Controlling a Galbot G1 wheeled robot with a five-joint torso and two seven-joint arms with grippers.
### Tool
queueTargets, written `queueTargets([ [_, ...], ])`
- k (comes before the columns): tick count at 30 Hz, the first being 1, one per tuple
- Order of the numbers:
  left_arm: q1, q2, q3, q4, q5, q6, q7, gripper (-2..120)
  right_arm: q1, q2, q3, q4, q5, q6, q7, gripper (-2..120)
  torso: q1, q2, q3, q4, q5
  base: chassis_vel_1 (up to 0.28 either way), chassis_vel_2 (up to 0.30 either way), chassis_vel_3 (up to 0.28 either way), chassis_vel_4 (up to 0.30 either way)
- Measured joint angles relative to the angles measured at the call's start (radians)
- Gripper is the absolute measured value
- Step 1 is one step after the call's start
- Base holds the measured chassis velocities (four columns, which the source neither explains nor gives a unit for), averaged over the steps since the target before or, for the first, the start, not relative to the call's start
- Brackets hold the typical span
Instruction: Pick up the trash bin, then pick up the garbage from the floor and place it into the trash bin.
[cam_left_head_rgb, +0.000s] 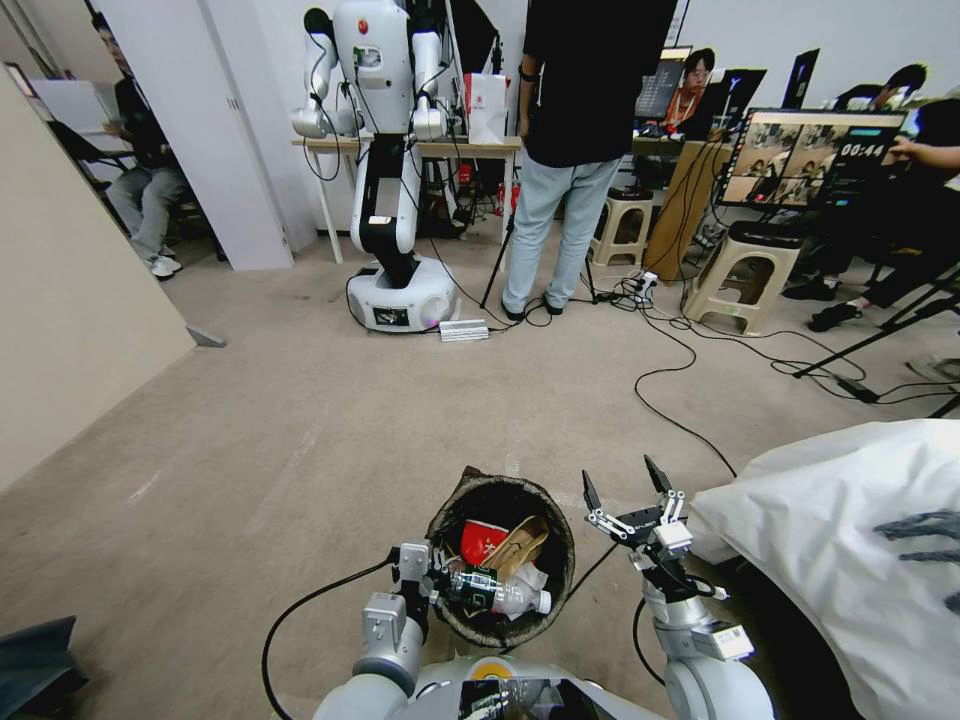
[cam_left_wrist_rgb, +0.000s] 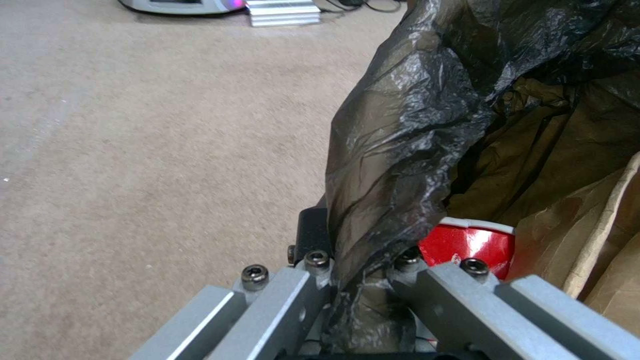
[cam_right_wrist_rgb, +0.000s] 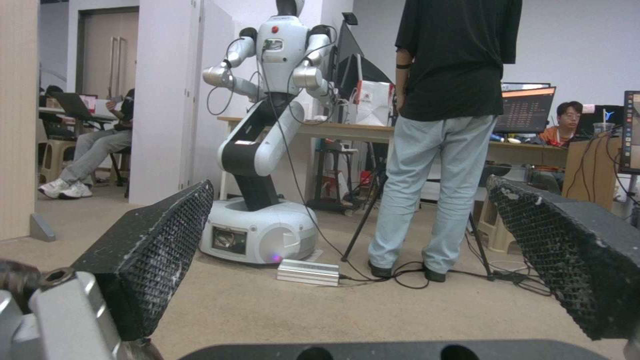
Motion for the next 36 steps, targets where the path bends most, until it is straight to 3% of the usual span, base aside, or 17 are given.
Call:
queueTargets([
  [7,-0.047,-0.009,-0.051,0.001,-0.068,0.034,-0.016,0,-0.001,-0.001,0.001,0.005,0.000,0.000,0.000,100,0.000,0.000,0.000,0.0001,-0.0001,0.000,0.000,0.000,0.000],
  [22,-0.187,-0.030,-0.265,0.117,-0.318,0.103,-0.101,0,0.005,-0.009,-0.019,-0.005,-0.007,-0.006,-0.001,100,0.000,0.000,0.000,0.0000,-0.0001,0.000,0.000,0.000,0.000],
  [36,-0.233,-0.036,-0.307,0.259,-0.461,0.146,-0.185,0,0.013,-0.009,-0.024,-0.013,-0.007,-0.014,-0.003,100,0.000,0.000,0.000,0.0002,0.0008,0.000,0.000,0.000,0.000],
])
